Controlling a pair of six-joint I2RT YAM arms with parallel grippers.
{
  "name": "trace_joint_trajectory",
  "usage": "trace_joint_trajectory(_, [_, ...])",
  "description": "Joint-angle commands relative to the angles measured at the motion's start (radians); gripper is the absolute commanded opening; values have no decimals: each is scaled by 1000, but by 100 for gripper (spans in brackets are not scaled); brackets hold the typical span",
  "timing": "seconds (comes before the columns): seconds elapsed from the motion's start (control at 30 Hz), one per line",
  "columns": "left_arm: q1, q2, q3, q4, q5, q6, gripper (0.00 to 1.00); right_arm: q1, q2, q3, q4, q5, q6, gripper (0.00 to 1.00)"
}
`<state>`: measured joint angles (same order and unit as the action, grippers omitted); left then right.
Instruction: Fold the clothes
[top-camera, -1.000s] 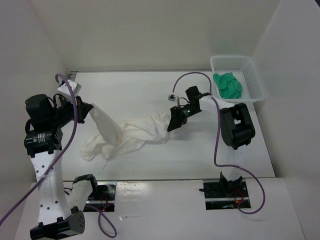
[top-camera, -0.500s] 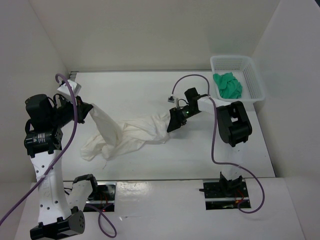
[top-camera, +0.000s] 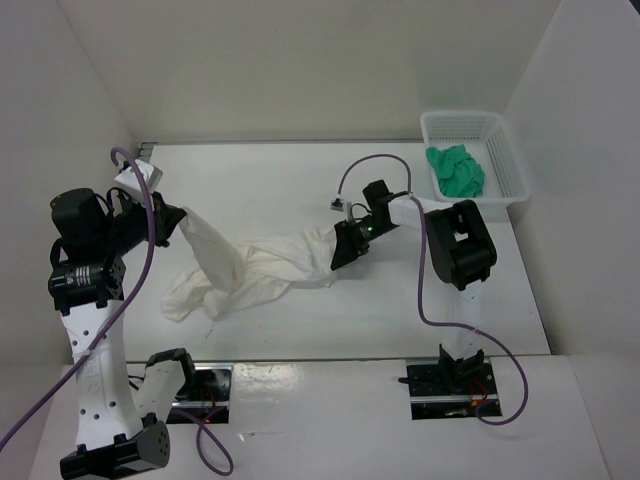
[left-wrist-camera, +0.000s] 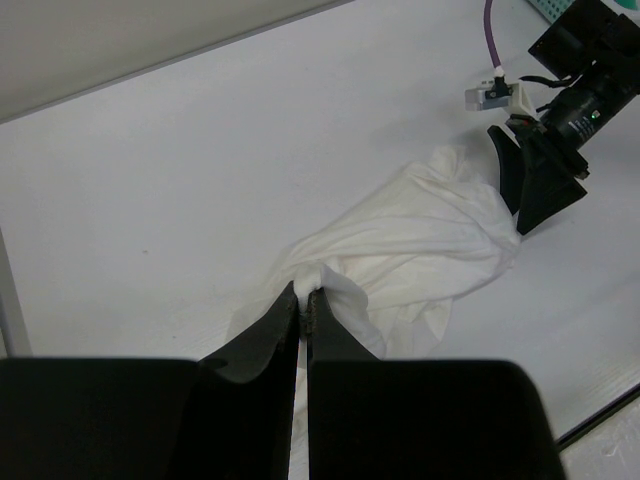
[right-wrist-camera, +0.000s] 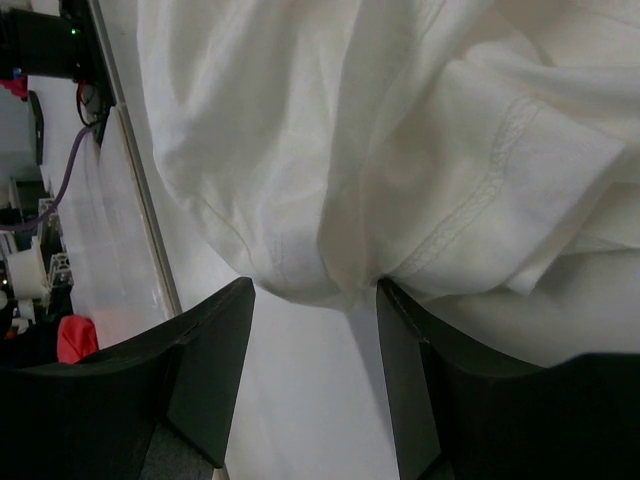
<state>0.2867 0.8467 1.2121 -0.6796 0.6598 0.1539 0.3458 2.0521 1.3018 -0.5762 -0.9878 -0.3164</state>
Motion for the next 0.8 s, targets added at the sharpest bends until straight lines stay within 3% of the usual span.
trace_joint_trajectory(0.0, [6, -5, 21, 22, 24, 10, 0, 28, 29, 37, 30, -46, -27, 60])
trace_joint_trajectory(0.5, [6, -14, 21, 22, 24, 19, 0, 38, -10, 50, 10, -94, -47, 60])
trace_joint_trajectory(0.77, [6, -14, 21, 22, 24, 19, 0, 38, -39, 50, -65, -136, -104, 48])
